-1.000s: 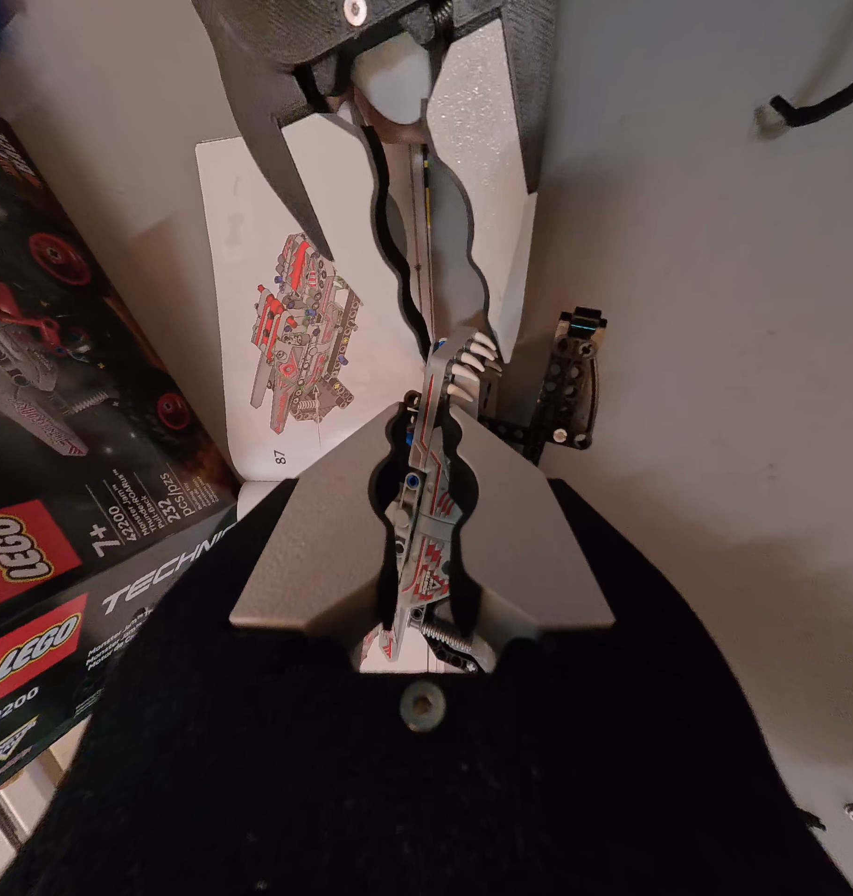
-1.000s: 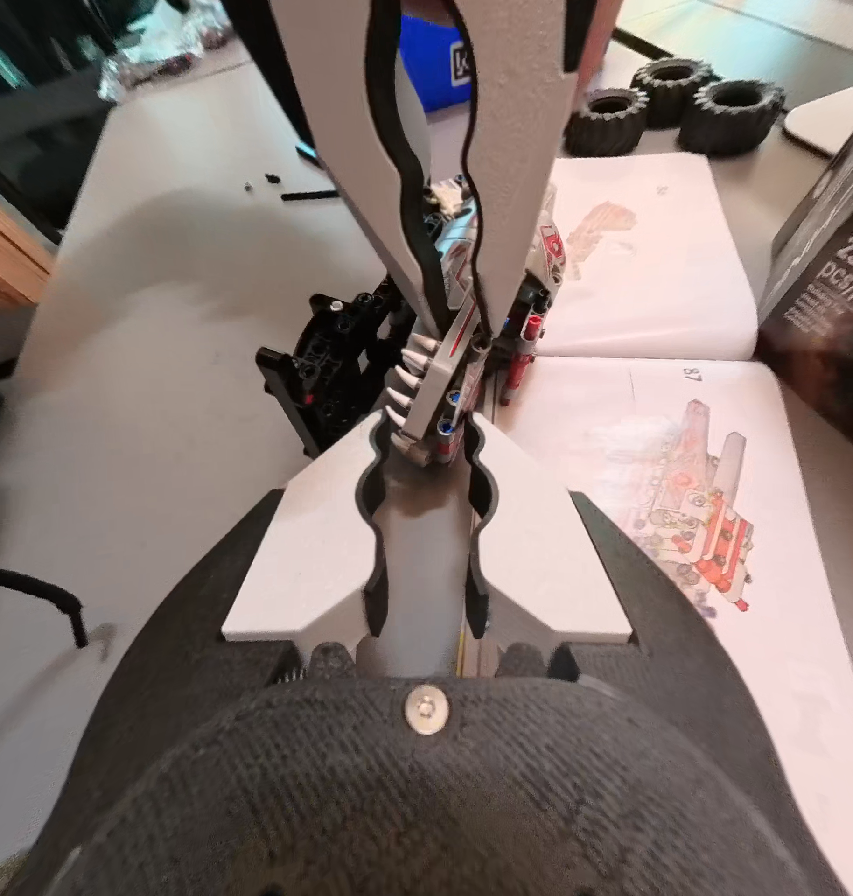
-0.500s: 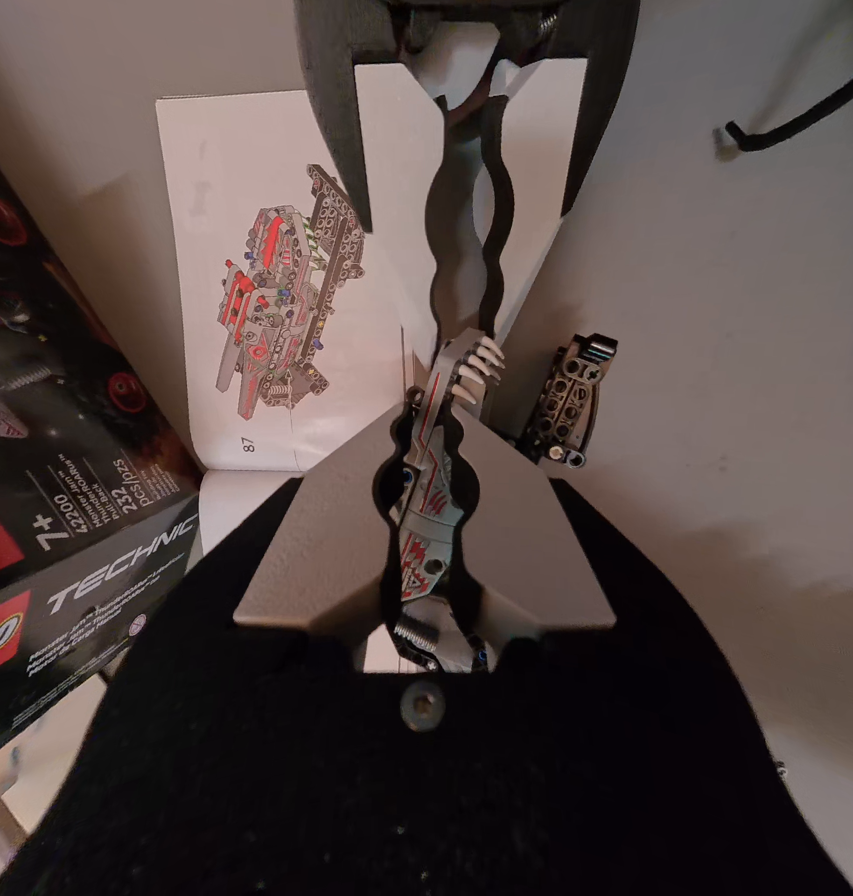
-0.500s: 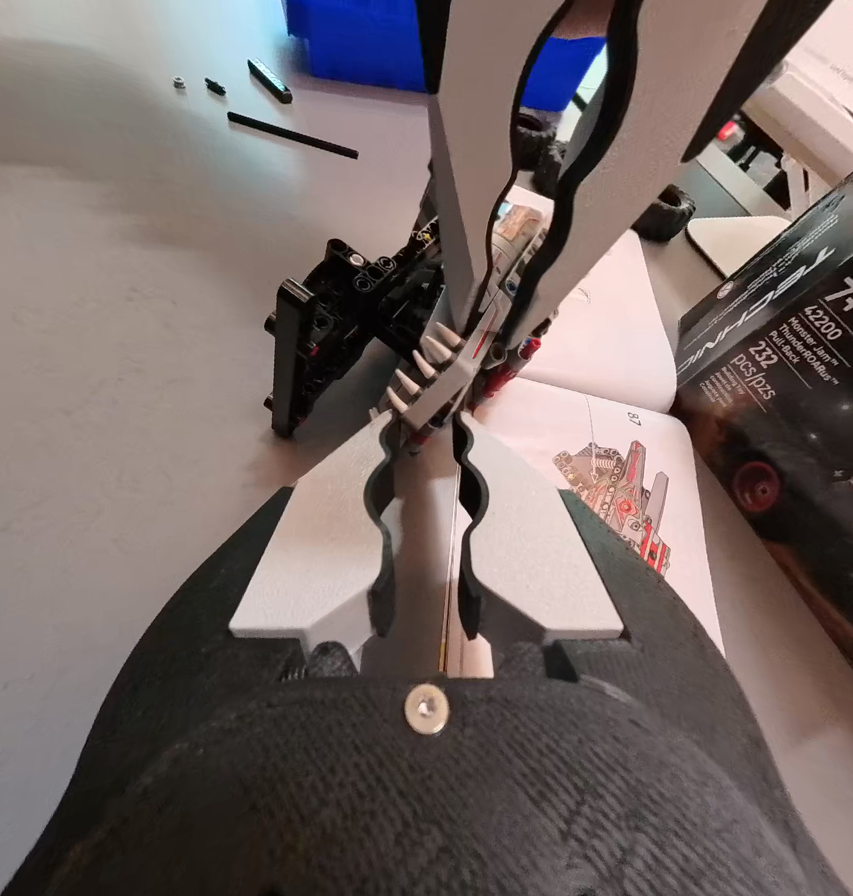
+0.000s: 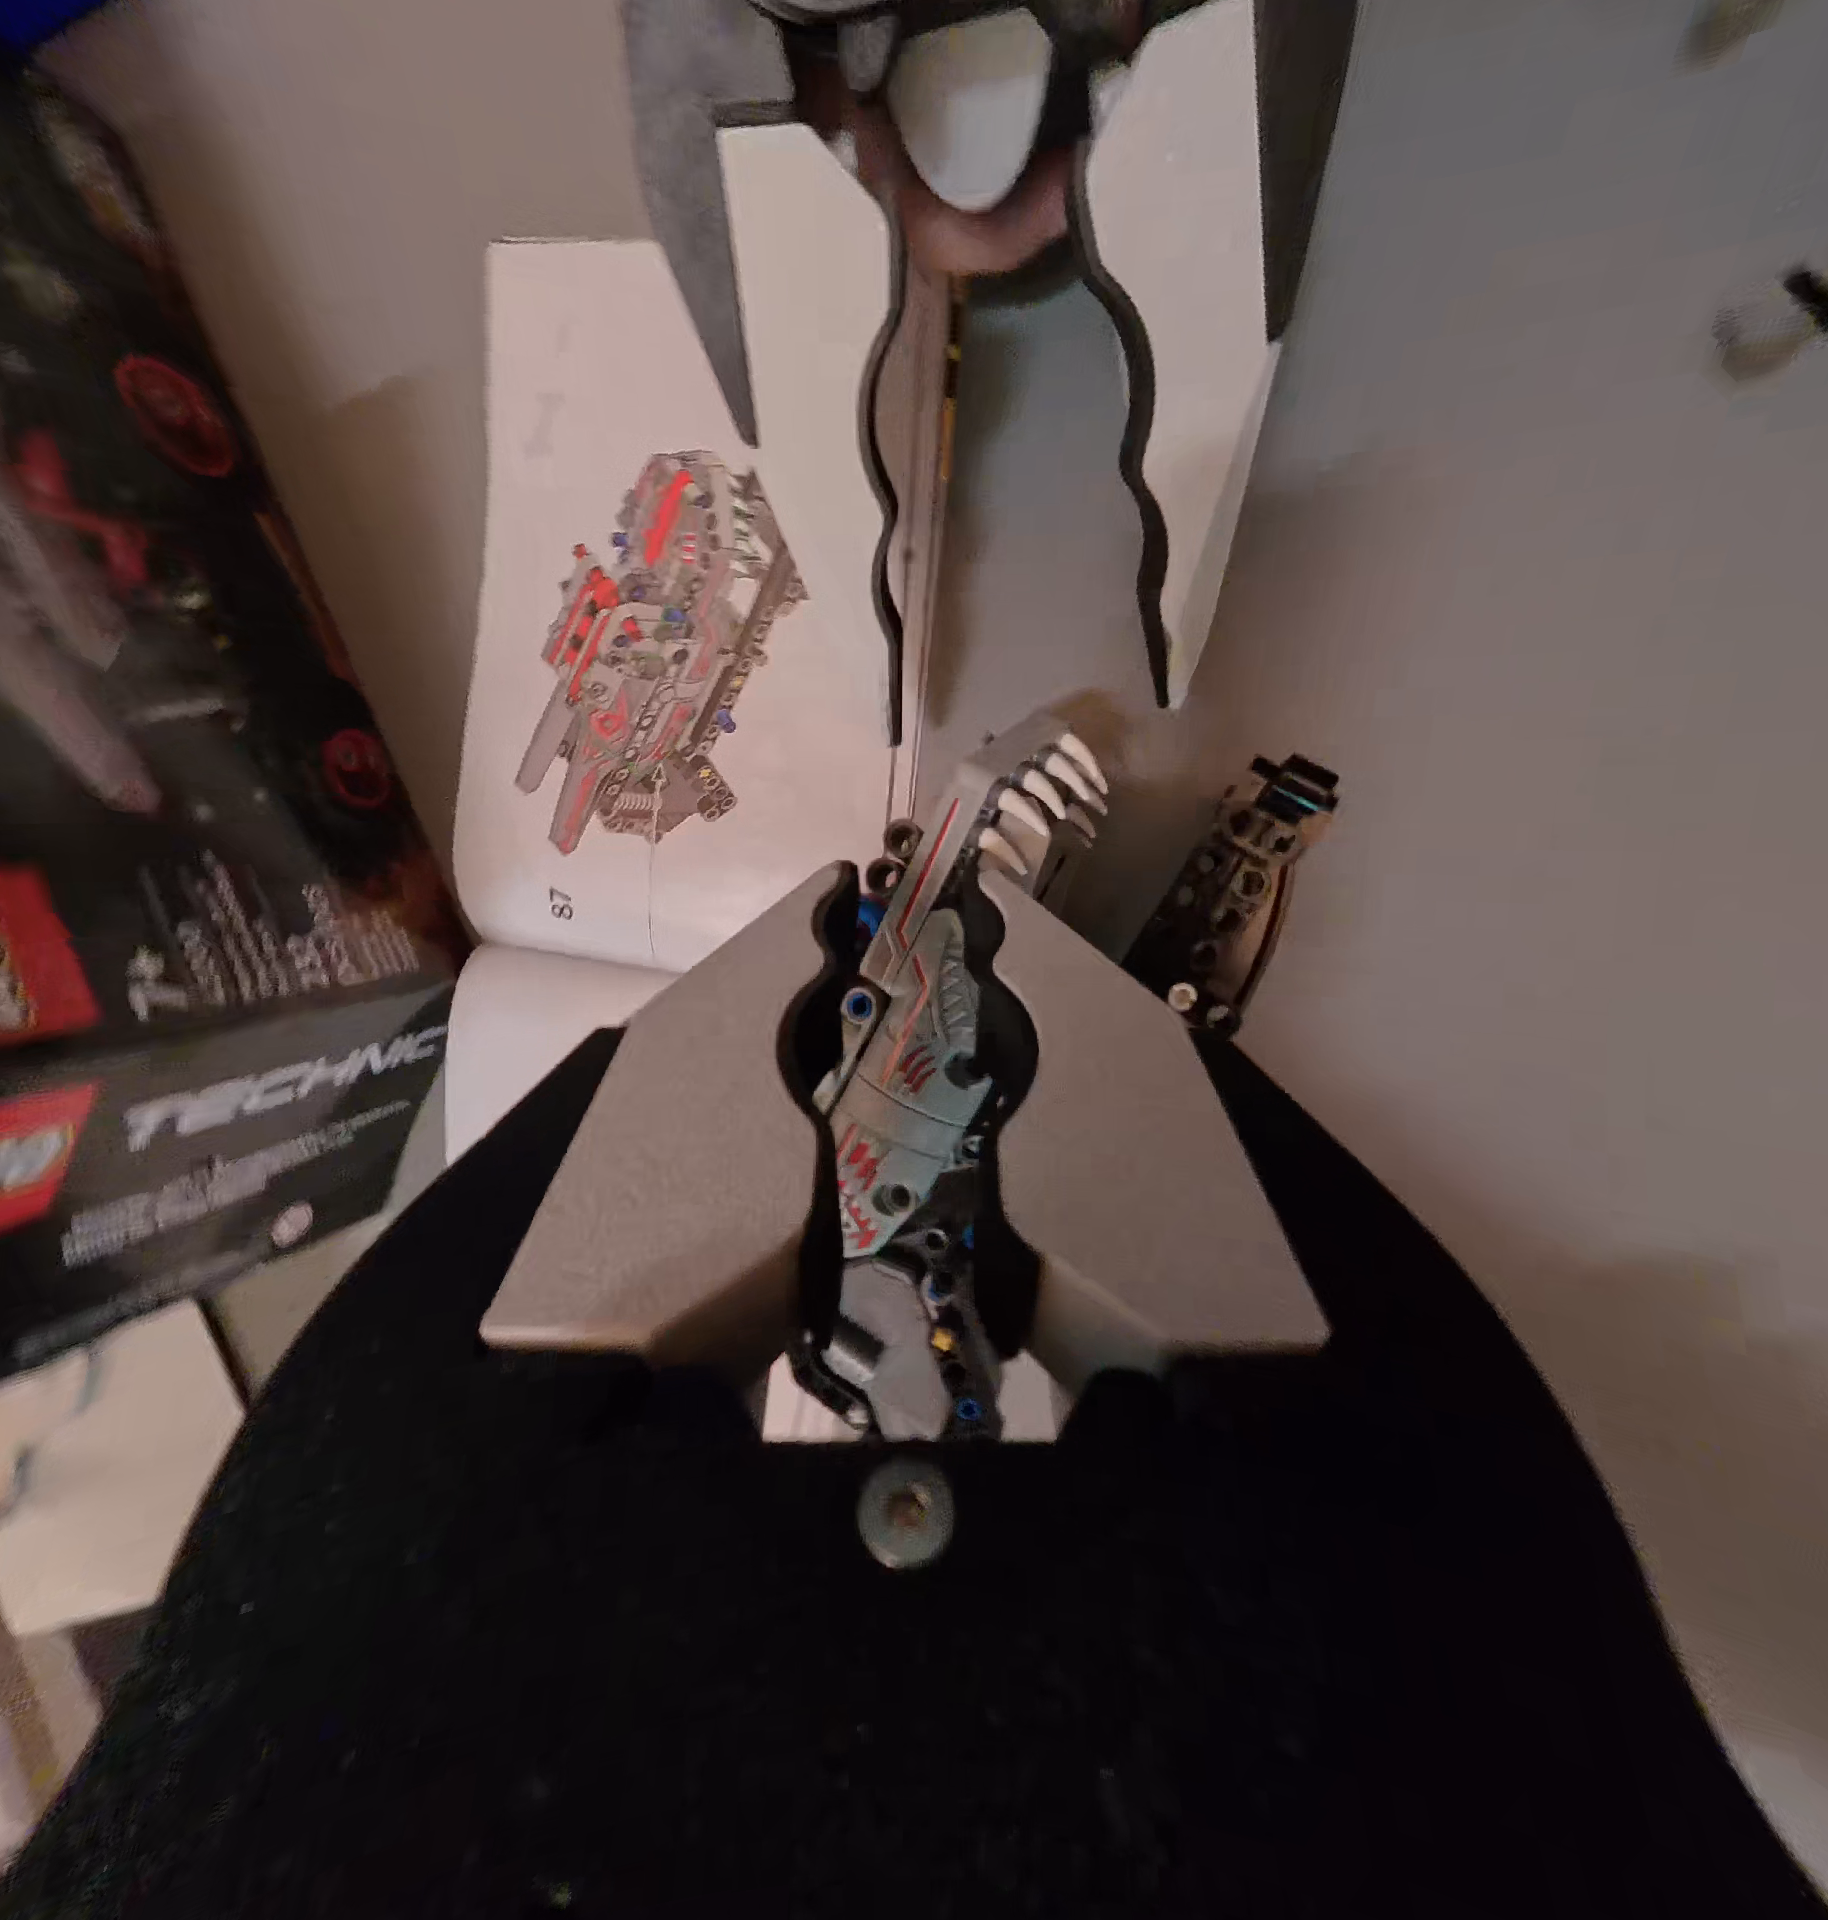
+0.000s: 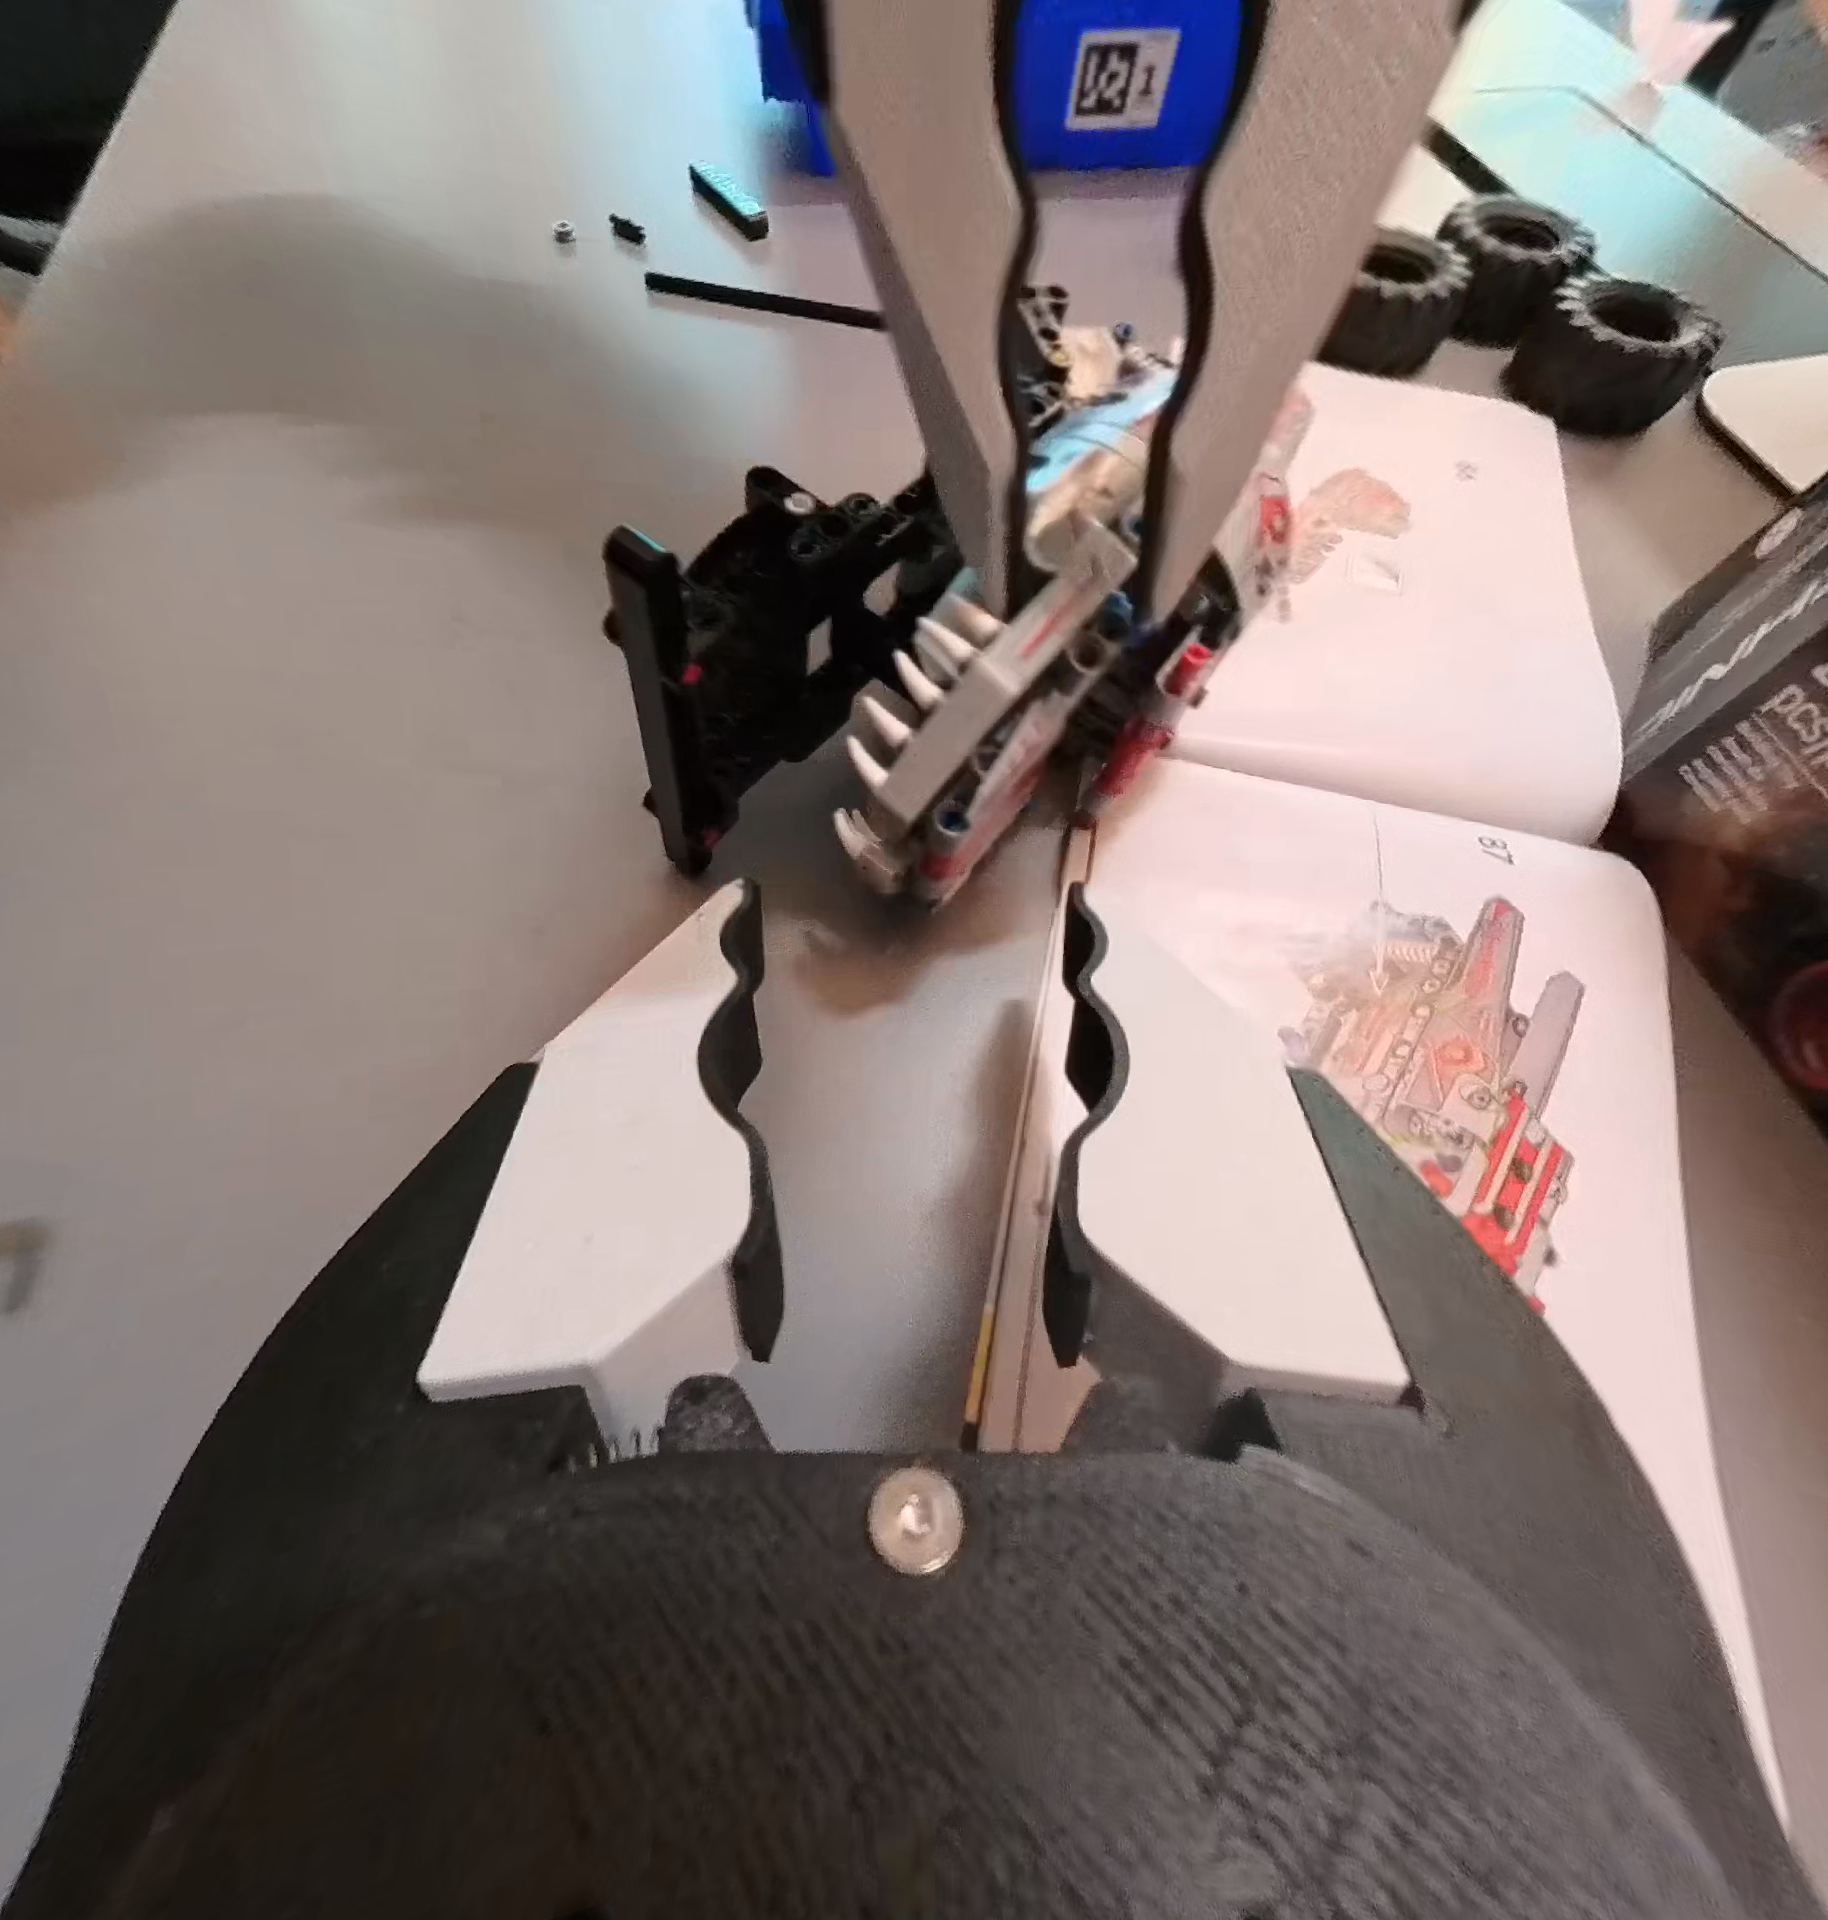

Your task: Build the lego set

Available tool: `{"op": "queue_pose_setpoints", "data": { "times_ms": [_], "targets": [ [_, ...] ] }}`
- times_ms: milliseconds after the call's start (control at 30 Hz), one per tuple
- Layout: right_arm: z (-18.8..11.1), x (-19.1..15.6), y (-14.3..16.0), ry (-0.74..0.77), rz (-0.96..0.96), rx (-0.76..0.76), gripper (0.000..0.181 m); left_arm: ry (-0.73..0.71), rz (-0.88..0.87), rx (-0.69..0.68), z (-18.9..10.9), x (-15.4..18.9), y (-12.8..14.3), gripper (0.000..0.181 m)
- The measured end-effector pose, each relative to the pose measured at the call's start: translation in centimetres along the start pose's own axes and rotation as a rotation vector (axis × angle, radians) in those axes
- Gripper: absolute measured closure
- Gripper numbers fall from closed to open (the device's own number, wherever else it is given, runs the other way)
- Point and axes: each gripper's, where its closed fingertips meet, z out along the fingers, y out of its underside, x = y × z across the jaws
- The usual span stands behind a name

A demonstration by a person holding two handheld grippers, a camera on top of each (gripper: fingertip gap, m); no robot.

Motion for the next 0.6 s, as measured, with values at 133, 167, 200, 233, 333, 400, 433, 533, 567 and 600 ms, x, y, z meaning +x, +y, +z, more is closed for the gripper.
{"op": "queue_pose_setpoints", "data": {
  "times_ms": [133,167,200,233,333,400,433,533,567,600],
  "targets": [
    [-0.1,0.3,0.0,0.009,0.024,0.004,0.122,-0.182,-0.180,0.124,-2.0,0.1,0.8,0.151],
    [0.0,0.1,0.2,0.000,0.018,-0.010,0.120,-0.216,-0.177,0.133,-2.3,0.6,1.2,0.149],
    [0.2,0.0,0.4,-0.008,0.010,-0.027,0.118,-0.269,-0.157,0.128,-2.5,1.0,1.8,0.146],
    [0.4,-0.1,0.6,-0.010,0.004,-0.046,0.117,-0.324,-0.130,0.112,-2.6,1.1,2.5,0.145],
    [0.8,-0.3,1.1,-0.013,-0.022,-0.083,0.114,-0.470,-0.023,0.011,-2.7,1.0,4.8,0.141],
    [0.8,-0.3,1.2,-0.012,-0.029,-0.088,0.115,-0.533,0.070,0.026,-2.8,1.2,4.4,0.146],
    [0.8,-0.3,1.1,-0.008,-0.023,-0.086,0.115,-0.566,0.125,0.011,-2.7,1.3,4.4,0.149],
    [0.7,0.3,1.0,0.018,0.003,-0.074,0.116,-0.602,0.254,-0.092,-2.1,2.4,5.2,0.155],
    [0.6,0.3,1.0,0.022,0.008,-0.075,0.116,-0.582,0.261,-0.104,-1.7,2.9,5.4,0.154],
    [0.6,0.4,1.0,0.024,0.010,-0.075,0.115,-0.573,0.275,-0.099,-1.3,3.2,5.3,0.151]
  ]
}}
